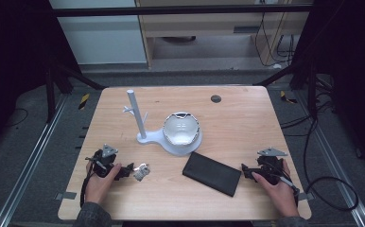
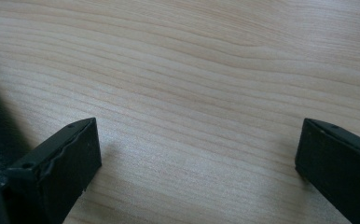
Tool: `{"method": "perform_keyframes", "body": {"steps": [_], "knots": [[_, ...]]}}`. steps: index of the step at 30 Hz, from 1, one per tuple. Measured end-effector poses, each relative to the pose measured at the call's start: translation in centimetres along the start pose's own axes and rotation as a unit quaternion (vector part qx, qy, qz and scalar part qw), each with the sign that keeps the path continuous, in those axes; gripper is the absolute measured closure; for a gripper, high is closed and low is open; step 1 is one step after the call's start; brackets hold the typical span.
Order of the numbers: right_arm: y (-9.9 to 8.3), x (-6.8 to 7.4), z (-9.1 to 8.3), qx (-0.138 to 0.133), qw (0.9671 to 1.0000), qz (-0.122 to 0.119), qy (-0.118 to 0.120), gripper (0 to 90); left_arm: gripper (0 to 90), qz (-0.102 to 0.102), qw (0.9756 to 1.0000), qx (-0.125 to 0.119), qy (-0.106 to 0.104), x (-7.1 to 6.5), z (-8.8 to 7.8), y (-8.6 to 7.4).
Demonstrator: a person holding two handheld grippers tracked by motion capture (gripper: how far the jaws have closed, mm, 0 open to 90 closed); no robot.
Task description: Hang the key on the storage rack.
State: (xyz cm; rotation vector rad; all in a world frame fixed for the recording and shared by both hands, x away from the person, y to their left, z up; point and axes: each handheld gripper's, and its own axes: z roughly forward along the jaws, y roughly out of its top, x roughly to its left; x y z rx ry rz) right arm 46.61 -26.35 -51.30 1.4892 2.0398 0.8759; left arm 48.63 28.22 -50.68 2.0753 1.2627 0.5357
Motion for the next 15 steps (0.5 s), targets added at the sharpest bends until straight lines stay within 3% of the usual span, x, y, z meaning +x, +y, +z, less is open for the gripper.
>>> {"method": "perform_keyframes", "body": {"steps": [4, 5, 10, 15], "knots": [[0.0, 0.0, 0.0, 0.0, 1.0, 0.0, 0.0, 0.5, 4.6, 0.0, 0.9999, 0.007, -0.008, -0.2, -0.5, 0.4], [0.0, 0.0, 0.0, 0.0, 1.0, 0.0, 0.0, 0.5, 4.6, 0.007, 0.9999, -0.005, -0.01, -0.6, -0.8, 0.7], [0.0, 0.0, 0.0, 0.001, 1.0, 0.0, 0.0, 0.5, 4.6, 0.017, 0.9996, -0.018, -0.01, -1.2, -1.2, 0.9], [0.0, 0.0, 0.0, 0.001, 1.0, 0.0, 0.0, 0.5, 4.9, 0.029, 0.9991, -0.013, -0.03, -2.4, -1.6, 1.0]]}}
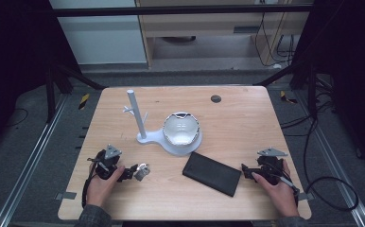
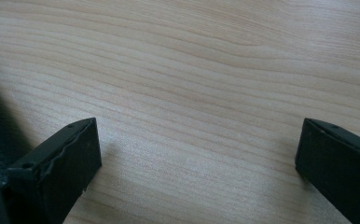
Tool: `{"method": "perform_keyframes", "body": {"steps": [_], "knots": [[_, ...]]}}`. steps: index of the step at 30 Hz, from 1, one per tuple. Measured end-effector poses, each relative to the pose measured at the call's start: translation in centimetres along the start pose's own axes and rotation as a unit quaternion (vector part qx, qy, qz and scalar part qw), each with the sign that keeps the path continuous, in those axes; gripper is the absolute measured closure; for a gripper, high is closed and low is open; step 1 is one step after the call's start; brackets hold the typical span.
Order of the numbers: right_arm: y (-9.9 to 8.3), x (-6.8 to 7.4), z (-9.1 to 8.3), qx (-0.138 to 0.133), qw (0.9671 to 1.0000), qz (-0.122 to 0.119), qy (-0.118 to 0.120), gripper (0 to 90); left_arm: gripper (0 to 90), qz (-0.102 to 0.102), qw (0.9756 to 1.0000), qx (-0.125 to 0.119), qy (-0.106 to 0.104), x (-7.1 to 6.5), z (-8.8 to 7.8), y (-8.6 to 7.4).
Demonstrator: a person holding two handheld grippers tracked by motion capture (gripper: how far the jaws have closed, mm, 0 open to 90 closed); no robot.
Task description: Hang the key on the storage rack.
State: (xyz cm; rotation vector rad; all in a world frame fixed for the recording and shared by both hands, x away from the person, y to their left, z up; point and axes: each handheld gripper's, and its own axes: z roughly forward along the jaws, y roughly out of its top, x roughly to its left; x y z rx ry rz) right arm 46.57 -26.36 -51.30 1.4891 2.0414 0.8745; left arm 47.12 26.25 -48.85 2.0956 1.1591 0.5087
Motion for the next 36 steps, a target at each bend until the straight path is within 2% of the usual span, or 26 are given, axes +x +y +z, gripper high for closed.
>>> {"method": "perform_keyframes", "body": {"steps": [3, 4, 5, 7, 8, 9, 10, 12, 14, 16, 18, 20, 22, 23, 25, 27, 28, 30, 31, 32, 34, 36], "knots": [[0.0, 0.0, 0.0, 0.0, 1.0, 0.0, 0.0, 0.5, 5.1, 0.008, 0.9999, 0.0, -0.006, -0.7, -0.3, 0.1], [0.0, 0.0, 0.0, 0.001, 1.0, 0.001, 0.0, 0.5, 5.2, 0.012, 0.9999, -0.001, -0.01, -1.1, -0.4, 0.1], [0.0, 0.0, 0.0, 0.0, 1.0, 0.0, 0.0, 0.5, 5.2, 0.011, 0.9997, -0.004, -0.023, -1.8, -0.5, 0.2], [0.0, 0.0, 0.0, 0.001, 1.0, 0.0, 0.0, 0.5, 5.2, 0.013, 0.9995, -0.005, -0.028, -2.2, -0.6, 0.3], [-0.1, 0.0, -0.1, 0.0, 1.0, -0.001, 0.002, 0.5, 5.7, 0.03, 0.9992, 0.001, -0.028, -3.1, -0.6, 0.9], [-0.1, 0.0, -0.1, 0.0, 1.0, -0.001, 0.002, 0.5, 5.9, 0.03, 0.9992, 0.001, -0.028, -3.1, -0.6, 0.9], [-0.1, 0.0, -0.1, 0.0, 1.0, -0.002, 0.001, 0.6, 6.4, 0.042, 0.9988, 0.004, -0.024, -4.0, -0.7, 1.7], [-0.2, 0.0, -0.1, 0.0, 1.0, -0.002, 0.001, 0.6, 7.2, 0.046, 0.9986, 0.008, -0.025, -4.4, -0.8, 2.2], [-0.1, -0.1, -0.1, 0.0, 1.0, -0.003, 0.002, 0.4, 10.3, 0.061, 0.9972, 0.029, -0.03, -5.1, -0.8, 2.9], [0.0, -0.2, 0.1, 0.0, 1.0, -0.007, 0.004, 0.4, 12.1, 0.067, 0.9957, 0.055, -0.033, -5.7, -0.8, 3.6], [0.1, -0.2, 0.1, 0.001, 1.0, -0.006, 0.006, 0.4, 14.3, 0.074, 0.9944, 0.072, -0.023, -6.2, -0.8, 4.3], [0.4, -0.4, 0.4, 0.0, 0.9999, -0.012, 0.008, 0.4, 19.1, 0.074, 0.9925, 0.092, -0.031, -6.7, -0.7, 5.2], [0.4, -0.4, 0.4, -0.001, 0.9999, -0.011, 0.011, 0.5, 22.1, 0.082, 0.9886, 0.121, -0.036, -7.1, -0.3, 6.0], [0.4, -0.4, 0.4, 0.0, 0.9999, -0.01, 0.011, 0.6, 23.2, 0.082, 0.9886, 0.121, -0.036, -7.1, -0.3, 6.0], [0.4, -0.5, 0.4, -0.001, 0.9999, -0.011, 0.012, 0.7, 24.6, 0.088, 0.9857, 0.14, -0.03, -7.4, -0.1, 6.4], [0.4, -0.5, 0.4, -0.001, 0.9998, -0.012, 0.014, 0.7, 30.4, 0.085, 0.9836, 0.155, -0.037, -7.4, 0.2, 6.7], [0.4, -0.5, 0.4, -0.001, 0.9998, -0.012, 0.014, 0.7, 32.4, 0.085, 0.9836, 0.155, -0.037, -7.4, 0.2, 6.7], [0.4, -0.5, 0.4, -0.001, 0.9998, -0.013, 0.014, 0.7, 34.1, 0.086, 0.9814, 0.167, -0.041, -7.5, 0.5, 6.8], [0.4, -0.5, 0.4, -0.001, 0.9998, -0.014, 0.014, 0.6, 37.8, 0.089, 0.9803, 0.172, -0.038, -7.6, 0.8, 6.8], [0.4, -0.5, 0.4, -0.001, 0.9998, -0.014, 0.014, 0.6, 39.2, 0.089, 0.9803, 0.172, -0.038, -7.6, 0.8, 6.8], [0.4, -0.5, 0.4, -0.001, 0.9998, -0.014, 0.013, 0.6, 41.5, 0.09, 0.9779, 0.186, -0.032, -7.3, 1.2, 6.7], [0.4, -0.5, 0.4, -0.001, 0.9998, -0.014, 0.013, 0.5, 49.7, 0.075, 0.9783, 0.191, -0.032, -6.6, 1.4, 6.4]]}}
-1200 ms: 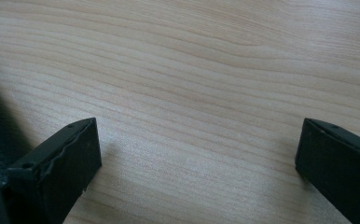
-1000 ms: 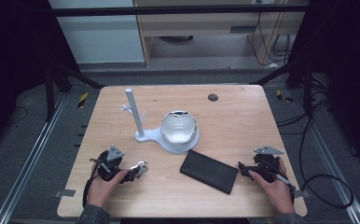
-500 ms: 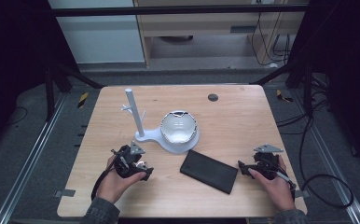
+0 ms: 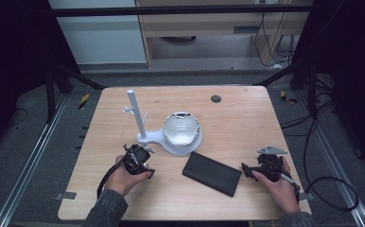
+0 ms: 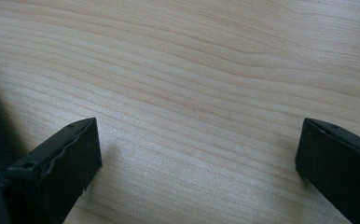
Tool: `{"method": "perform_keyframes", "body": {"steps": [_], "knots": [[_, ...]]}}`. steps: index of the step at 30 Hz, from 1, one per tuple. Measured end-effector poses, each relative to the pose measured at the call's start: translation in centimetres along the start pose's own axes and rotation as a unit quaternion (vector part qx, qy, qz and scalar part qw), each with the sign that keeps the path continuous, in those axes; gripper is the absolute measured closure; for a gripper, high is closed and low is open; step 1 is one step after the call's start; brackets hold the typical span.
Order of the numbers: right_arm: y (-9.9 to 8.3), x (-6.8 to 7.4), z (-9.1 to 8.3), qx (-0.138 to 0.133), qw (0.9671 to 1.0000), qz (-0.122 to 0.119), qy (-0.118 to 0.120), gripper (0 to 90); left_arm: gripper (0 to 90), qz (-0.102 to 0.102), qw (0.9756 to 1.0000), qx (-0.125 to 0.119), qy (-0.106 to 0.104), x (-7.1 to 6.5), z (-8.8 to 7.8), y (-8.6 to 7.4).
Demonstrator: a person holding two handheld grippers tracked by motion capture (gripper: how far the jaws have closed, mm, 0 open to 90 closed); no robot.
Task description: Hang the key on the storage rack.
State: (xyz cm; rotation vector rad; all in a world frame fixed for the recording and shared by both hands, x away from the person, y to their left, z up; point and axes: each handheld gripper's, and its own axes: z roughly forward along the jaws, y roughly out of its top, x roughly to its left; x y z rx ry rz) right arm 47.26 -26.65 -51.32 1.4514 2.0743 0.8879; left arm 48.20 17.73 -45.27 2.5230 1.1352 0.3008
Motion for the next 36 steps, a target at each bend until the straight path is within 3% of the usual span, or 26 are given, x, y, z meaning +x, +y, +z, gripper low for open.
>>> {"method": "perform_keyframes", "body": {"steps": [8, 16, 21, 36], "knots": [[0.0, 0.0, 0.0, 0.0, 1.0, 0.002, 0.0, 0.5, 57.5, -0.012, 0.9998, 0.013, -0.007, 0.7, 0.5, -0.4], [0.0, 0.0, 0.0, 0.0, 1.0, 0.002, 0.0, 0.5, 59.7, -0.01, 0.9997, 0.02, 0.005, 0.8, 0.9, -0.4], [0.0, 0.0, 0.0, 0.001, 1.0, 0.002, 0.0, 0.5, 59.9, -0.015, 0.9997, 0.018, 0.002, 1.0, 1.2, -0.6], [0.1, 0.1, 0.0, 0.001, 1.0, 0.0, 0.0, 0.5, 66.0, -0.007, 0.9997, 0.012, 0.019, 0.3, 1.1, -1.1]]}}
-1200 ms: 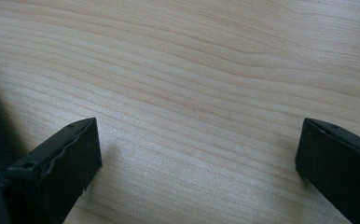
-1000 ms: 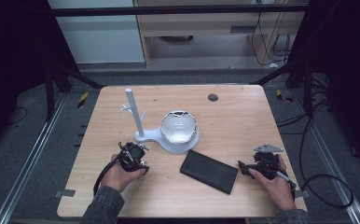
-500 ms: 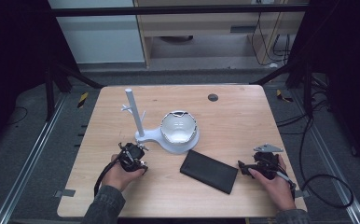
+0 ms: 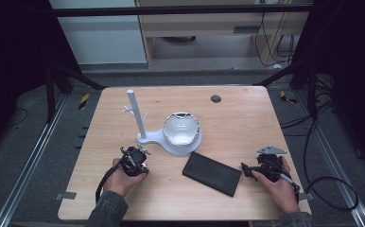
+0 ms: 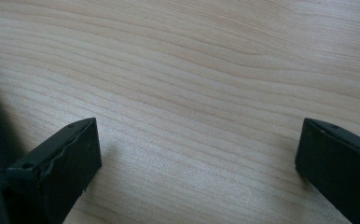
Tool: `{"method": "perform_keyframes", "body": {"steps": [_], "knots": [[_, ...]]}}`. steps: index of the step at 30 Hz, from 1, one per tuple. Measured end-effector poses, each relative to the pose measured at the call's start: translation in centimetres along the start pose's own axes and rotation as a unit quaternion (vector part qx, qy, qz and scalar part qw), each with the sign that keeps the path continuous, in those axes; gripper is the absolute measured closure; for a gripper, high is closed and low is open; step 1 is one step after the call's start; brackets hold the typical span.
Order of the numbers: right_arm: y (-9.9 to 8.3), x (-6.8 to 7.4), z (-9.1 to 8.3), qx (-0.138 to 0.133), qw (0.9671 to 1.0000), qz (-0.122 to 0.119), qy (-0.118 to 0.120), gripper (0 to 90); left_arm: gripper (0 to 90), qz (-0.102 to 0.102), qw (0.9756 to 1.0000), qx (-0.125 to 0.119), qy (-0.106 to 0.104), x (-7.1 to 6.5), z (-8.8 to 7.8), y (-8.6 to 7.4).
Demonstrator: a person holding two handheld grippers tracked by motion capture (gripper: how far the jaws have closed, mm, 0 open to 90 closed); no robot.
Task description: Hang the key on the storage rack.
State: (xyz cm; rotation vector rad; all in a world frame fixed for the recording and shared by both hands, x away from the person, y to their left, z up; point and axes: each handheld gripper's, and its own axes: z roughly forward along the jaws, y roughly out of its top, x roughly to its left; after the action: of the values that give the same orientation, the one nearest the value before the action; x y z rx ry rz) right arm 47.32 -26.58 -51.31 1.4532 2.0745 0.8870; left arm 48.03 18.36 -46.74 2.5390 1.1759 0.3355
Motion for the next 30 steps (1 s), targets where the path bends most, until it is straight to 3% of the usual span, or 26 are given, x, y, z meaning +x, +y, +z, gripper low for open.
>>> {"method": "perform_keyframes", "body": {"steps": [2, 4, 6, 8, 20, 24, 30], "knots": [[0.0, 0.0, 0.0, 0.0, 1.0, 0.0, 0.0, 0.5, 67.0, -0.001, 1.0, -0.007, 0.002, -0.1, -0.2, 0.0], [0.0, 0.0, 0.0, 0.0, 1.0, 0.0, 0.0, 0.5, 74.0, -0.002, 0.9999, -0.017, 0.002, -0.1, -0.7, 0.1], [0.0, 0.0, 0.0, 0.0, 1.0, 0.0, 0.0, 0.5, 82.2, 0.004, 0.9999, -0.014, -0.007, -0.1, -0.9, 0.2], [0.0, 0.0, 0.0, 0.0, 1.0, 0.0, 0.0, 0.5, 84.4, 0.009, 0.9999, -0.007, -0.008, -0.2, -0.8, 0.2], [0.0, 0.0, 0.0, 0.0, 1.0, 0.0, 0.0, 0.5, 85.9, 0.02, 0.9996, -0.01, -0.015, -0.6, -0.8, 0.2], [0.0, 0.0, 0.0, 0.0, 1.0, 0.0, 0.0, 0.5, 88.0, 0.033, 0.9992, -0.007, -0.021, -1.2, -1.0, 0.3], [0.1, 0.1, 0.1, 0.0, 1.0, 0.001, 0.0, 0.5, 88.0, 0.037, 0.9992, -0.003, -0.015, -1.5, -0.9, 0.3]]}}
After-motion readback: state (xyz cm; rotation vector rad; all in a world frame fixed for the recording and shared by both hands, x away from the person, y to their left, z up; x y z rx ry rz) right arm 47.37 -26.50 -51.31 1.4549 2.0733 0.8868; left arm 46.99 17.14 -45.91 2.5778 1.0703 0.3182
